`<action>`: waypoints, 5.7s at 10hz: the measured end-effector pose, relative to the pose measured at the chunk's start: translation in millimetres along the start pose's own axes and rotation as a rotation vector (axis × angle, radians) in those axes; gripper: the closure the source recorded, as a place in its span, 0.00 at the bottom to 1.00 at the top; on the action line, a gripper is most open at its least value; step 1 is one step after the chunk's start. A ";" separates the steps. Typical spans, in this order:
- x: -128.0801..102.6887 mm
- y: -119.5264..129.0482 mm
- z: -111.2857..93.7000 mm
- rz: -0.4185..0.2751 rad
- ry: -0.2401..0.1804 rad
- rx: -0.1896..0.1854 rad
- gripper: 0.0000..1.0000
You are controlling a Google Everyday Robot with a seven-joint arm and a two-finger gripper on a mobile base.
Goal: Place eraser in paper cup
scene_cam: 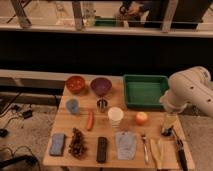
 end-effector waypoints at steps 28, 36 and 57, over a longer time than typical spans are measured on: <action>-91.3 25.0 -10.8 -0.538 -0.092 0.074 0.20; -132.5 44.9 1.6 -0.760 -0.148 0.065 0.20; -252.0 110.0 24.6 -0.989 -0.274 0.010 0.20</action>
